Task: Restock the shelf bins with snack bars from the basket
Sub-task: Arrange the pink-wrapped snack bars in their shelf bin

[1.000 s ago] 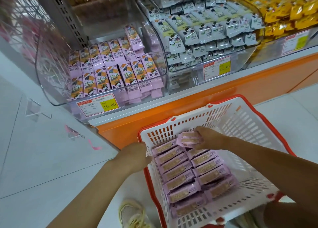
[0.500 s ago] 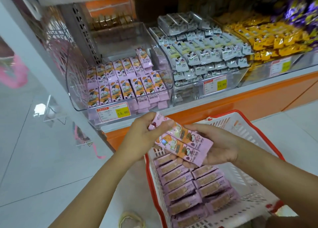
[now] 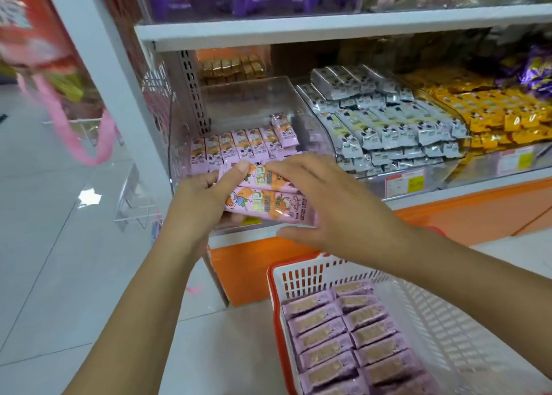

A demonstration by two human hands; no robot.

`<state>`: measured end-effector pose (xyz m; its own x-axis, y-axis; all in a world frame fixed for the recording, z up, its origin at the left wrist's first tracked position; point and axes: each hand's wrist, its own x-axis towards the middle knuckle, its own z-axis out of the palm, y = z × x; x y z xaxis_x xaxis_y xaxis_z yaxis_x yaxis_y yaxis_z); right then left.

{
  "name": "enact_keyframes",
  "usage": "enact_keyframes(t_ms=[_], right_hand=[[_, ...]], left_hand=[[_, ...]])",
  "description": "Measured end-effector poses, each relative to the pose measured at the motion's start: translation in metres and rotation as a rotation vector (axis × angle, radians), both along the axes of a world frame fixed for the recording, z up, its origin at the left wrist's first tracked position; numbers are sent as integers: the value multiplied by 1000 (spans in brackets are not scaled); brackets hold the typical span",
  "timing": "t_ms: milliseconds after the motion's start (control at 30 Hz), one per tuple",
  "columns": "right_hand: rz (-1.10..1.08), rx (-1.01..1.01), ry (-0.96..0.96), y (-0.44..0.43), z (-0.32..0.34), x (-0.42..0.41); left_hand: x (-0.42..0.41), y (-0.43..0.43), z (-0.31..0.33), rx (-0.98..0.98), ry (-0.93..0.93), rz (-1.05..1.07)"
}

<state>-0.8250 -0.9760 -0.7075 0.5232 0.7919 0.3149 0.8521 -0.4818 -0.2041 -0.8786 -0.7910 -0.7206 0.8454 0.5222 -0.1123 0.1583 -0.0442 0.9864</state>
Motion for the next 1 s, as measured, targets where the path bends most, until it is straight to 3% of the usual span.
enact_keyframes(t_ms=[100, 267, 467, 667, 900, 1000], right_hand=[[-17, 106, -145, 16, -10, 4], [-157, 121, 111, 41, -5, 29], [-486, 10, 113, 113, -7, 102], [-655, -159, 21, 164, -34, 137], [-665, -276, -114, 180, -41, 137], [-650, -237, -128, 181, -43, 140]], left_hand=[[3, 5, 4, 20, -8, 14], [12, 18, 0, -107, -30, 97], [12, 23, -17, 400, 115, 110], [10, 34, -23, 278, 72, 114], [10, 32, -21, 167, 48, 115], [6, 31, -21, 277, 37, 119]])
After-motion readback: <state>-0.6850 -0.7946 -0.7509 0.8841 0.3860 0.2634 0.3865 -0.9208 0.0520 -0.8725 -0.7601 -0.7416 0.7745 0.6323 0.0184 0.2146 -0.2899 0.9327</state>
